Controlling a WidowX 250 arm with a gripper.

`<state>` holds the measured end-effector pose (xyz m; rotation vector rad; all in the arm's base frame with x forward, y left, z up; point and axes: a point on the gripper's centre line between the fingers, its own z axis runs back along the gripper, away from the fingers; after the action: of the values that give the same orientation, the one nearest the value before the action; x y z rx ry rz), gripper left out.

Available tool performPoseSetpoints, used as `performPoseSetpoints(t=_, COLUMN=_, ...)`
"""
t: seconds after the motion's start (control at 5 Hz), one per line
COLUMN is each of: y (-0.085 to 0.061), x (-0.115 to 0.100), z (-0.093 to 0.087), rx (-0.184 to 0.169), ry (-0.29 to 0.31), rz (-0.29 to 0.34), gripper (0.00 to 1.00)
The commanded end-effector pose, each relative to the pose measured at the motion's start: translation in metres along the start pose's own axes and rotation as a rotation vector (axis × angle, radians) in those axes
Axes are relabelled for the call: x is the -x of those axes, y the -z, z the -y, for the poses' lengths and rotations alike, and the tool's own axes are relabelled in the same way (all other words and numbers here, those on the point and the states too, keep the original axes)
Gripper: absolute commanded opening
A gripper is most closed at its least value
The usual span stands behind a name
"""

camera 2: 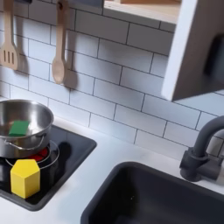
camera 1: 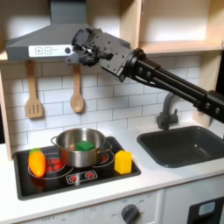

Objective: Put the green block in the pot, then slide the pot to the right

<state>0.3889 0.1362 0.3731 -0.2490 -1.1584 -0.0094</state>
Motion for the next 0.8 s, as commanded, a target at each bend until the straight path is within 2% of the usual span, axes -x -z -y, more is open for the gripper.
performPoseSetpoints(t=0.0, y=0.007, x=0.033, z=-0.002, rx=-0.033, ry=0.058, rz=-0.238, gripper=0.0)
performPoseSetpoints(t=0.2, y=0.011, x=0.047, z=0.004, rx=-0.02, ry=0.123, rz=-0.361, gripper=0.0)
performPoseSetpoints(t=0.4, y=0.002, x=0.064, z=0.002, rx=-0.022, ry=0.132, rz=-0.433, gripper=0.0)
performPoseSetpoints(t=0.6, y=-0.004, x=0.077, z=0.0, rx=-0.003, ry=0.14, rz=-0.486, gripper=0.0)
